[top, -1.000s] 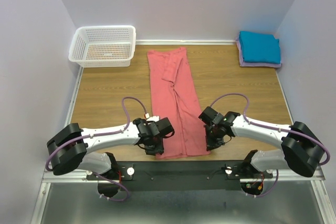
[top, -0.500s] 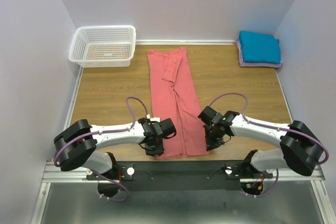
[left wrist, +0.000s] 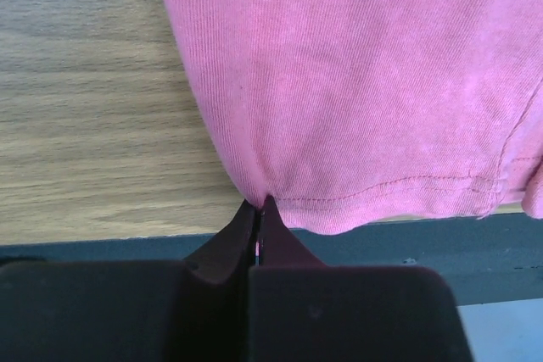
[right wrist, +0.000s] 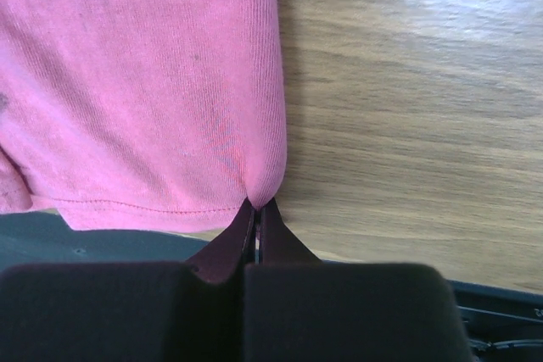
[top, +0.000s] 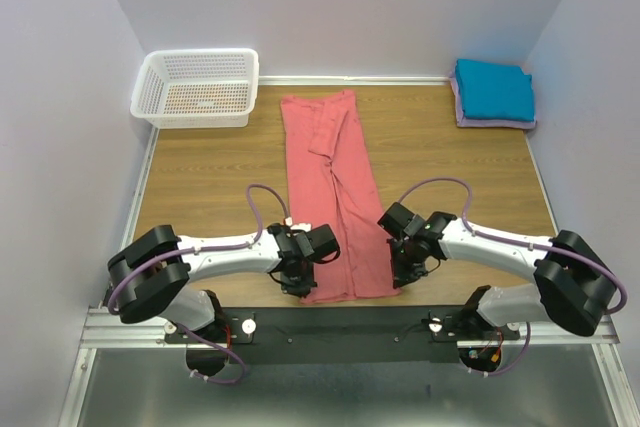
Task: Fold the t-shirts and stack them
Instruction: Fold the tshirt
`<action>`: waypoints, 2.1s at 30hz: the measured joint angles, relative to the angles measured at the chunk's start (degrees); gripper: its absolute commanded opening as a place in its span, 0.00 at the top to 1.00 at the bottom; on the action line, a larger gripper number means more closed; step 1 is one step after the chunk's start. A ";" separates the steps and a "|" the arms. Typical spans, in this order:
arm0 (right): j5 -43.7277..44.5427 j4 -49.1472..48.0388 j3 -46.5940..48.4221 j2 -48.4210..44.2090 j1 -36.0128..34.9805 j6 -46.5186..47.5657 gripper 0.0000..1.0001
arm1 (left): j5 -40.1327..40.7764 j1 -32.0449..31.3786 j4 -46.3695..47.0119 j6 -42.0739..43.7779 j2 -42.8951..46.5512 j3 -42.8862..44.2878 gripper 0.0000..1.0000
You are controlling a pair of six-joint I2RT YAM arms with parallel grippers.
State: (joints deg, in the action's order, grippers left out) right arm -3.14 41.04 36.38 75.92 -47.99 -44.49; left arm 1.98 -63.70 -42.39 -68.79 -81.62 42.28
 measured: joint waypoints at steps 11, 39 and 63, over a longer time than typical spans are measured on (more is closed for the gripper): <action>-7.23 6.23 -3.89 -9.29 -2.51 -0.02 0.99 | -6.08 -8.61 -1.70 -2.03 6.34 -1.44 1.00; 13.03 -6.82 30.36 17.66 11.80 19.80 0.99 | 7.67 31.34 18.97 27.30 0.92 10.03 1.00; 12.61 -14.03 40.02 25.75 17.07 23.65 0.99 | 13.20 35.47 25.46 34.10 -9.18 15.87 1.00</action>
State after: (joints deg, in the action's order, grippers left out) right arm 9.47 27.00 76.40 101.67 -30.92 -20.84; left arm 15.18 -28.23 -16.93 -34.70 -90.80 58.15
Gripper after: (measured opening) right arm 0.012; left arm 0.010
